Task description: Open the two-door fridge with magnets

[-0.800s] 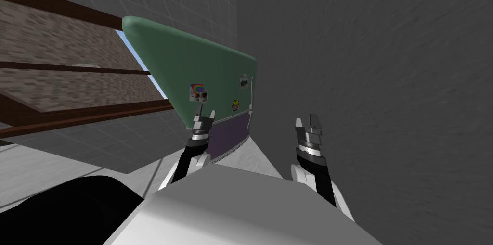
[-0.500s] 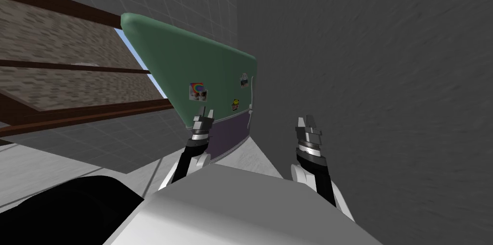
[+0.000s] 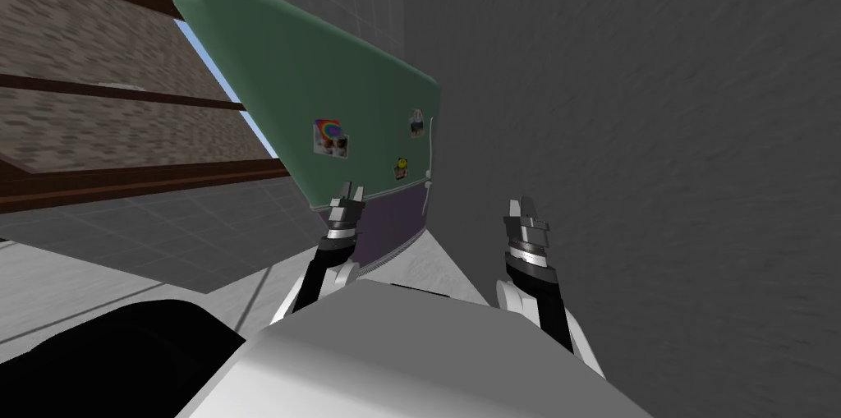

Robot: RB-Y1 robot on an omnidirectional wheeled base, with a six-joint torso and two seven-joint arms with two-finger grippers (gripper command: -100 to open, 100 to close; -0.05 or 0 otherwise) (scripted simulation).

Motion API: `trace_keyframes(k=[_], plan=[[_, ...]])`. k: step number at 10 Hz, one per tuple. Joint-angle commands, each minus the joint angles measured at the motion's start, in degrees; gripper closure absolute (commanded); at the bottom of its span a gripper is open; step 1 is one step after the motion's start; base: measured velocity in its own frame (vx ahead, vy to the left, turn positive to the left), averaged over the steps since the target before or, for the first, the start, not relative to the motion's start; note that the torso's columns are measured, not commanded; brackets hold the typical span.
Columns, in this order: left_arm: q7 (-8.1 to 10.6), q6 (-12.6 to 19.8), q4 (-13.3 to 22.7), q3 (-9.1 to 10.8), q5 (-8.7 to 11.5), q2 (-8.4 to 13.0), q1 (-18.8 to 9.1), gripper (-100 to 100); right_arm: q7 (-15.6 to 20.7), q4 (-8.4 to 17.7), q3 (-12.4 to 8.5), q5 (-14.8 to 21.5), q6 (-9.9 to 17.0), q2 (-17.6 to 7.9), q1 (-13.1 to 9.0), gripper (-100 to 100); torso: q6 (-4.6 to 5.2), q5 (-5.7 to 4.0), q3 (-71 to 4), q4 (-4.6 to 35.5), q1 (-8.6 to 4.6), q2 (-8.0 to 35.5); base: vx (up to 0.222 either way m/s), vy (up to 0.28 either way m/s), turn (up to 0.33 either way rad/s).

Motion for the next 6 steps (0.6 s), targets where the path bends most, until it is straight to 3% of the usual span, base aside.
trace_keyframes(k=[1,2,4,6], plan=[[0.00,0.00,0.00,0.00,0.00,0.00,0.00,0,0.00,0.00,0.00,0.00,0.00,0.00,0.00,0,0.00,0.00,-8.46,4.23,0.00,4.23,0.000,0.000,0.000],[0.00,0.03,0.63,0.18,-0.46,1.75,-0.40,-100,0.00,0.00,0.00,0.00,0.00,0.00,0.00,0,0.00,0.00,-16.92,8.46,0.00,8.46,0.011,-0.002,-0.020],[0.00,0.10,2.06,0.61,-1.55,3.90,-1.33,-100,0.00,0.03,0.00,0.00,0.01,0.00,0.01,0,0.00,0.00,-22.01,10.90,0.01,10.88,0.020,-0.004,-0.043],[0.02,0.24,5.40,1.65,-4.17,6.22,-3.55,-100,0.00,0.03,0.00,0.00,0.01,0.00,0.01,0,0.01,0.00,-22.34,11.10,0.01,11.03,0.048,-0.004,-0.094]])
